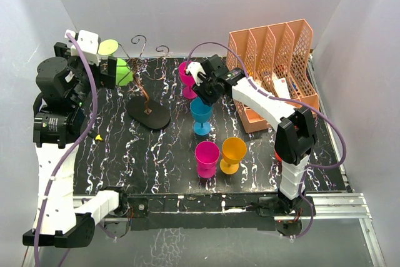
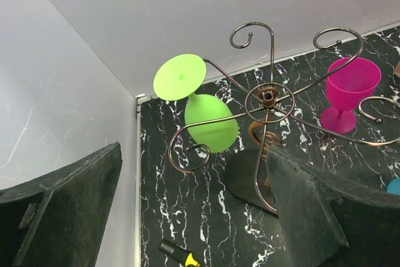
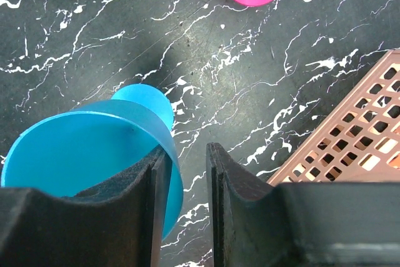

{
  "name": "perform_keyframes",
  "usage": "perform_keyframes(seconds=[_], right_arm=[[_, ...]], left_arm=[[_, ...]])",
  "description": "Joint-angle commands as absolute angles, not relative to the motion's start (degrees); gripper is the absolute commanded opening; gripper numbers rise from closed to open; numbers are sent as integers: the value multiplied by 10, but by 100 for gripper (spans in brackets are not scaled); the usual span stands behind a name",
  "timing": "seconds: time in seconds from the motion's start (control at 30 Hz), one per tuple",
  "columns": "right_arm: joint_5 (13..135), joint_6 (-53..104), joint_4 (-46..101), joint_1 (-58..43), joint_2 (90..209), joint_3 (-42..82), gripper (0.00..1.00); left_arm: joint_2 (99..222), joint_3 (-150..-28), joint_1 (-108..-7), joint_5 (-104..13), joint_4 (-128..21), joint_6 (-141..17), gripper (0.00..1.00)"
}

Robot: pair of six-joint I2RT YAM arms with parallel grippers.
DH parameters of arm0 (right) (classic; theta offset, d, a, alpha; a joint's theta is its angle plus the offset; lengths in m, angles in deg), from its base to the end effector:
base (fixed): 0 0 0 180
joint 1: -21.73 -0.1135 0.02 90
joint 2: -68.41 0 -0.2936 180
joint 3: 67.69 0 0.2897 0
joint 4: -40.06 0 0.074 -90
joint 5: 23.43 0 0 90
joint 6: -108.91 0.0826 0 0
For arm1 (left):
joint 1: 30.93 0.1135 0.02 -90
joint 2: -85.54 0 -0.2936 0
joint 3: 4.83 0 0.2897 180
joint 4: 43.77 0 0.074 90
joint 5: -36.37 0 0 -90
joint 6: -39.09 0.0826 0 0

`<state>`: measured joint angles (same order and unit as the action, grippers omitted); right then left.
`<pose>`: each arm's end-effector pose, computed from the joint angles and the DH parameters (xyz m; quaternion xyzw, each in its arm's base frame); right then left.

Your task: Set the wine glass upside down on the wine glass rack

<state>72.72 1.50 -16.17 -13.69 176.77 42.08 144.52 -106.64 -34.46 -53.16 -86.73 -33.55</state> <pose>0.3958 0.2924 0.2717 -0.4380 0.8453 0.0977 0.2900 0.2373 -0.0153 0.5617 0.1312 0.6956 0.0822 0.7015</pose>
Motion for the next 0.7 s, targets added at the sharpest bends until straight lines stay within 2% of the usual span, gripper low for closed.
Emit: perform_keyframes(seconds=[0.0,0.17,0.23,0.43,0.67], right_arm=[[730,24,-160,-137,1763,465,34],[730,23,-172,-138,1765,471,35],[731,22,-172,-137,1763,470,31],[741,23,-172,-137,1754,491,9],[719,7,-164,-127,1728,542,8]], left_arm=[[1448,-1056,-342,-536,-867,-337,97],[1450,-1049,-342,-541,-865,-333,97],[1451,-1047,-342,-543,-864,-331,97],[1448,-1034,-342,-551,-859,-330,97],[1438,-1014,-342,-584,-845,-337,97]])
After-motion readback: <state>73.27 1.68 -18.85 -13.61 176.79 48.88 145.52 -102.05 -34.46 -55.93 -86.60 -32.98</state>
